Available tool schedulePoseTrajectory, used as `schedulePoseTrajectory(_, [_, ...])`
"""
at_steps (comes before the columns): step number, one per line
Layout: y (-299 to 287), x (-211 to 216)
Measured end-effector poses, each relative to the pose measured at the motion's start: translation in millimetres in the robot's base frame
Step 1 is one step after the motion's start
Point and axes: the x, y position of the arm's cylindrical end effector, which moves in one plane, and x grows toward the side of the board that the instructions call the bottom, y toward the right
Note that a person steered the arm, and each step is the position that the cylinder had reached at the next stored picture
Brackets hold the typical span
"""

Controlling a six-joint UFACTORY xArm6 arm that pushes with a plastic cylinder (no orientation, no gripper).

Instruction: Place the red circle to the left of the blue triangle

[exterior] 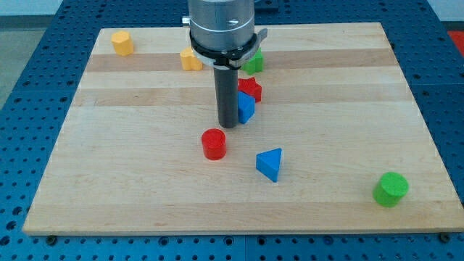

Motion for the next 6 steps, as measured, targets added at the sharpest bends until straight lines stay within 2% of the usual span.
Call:
schedulePoseTrajectory(1, [-30,-1])
schedulePoseTrajectory(2, [-32,-1])
schedulePoseTrajectory(6, [-32,44])
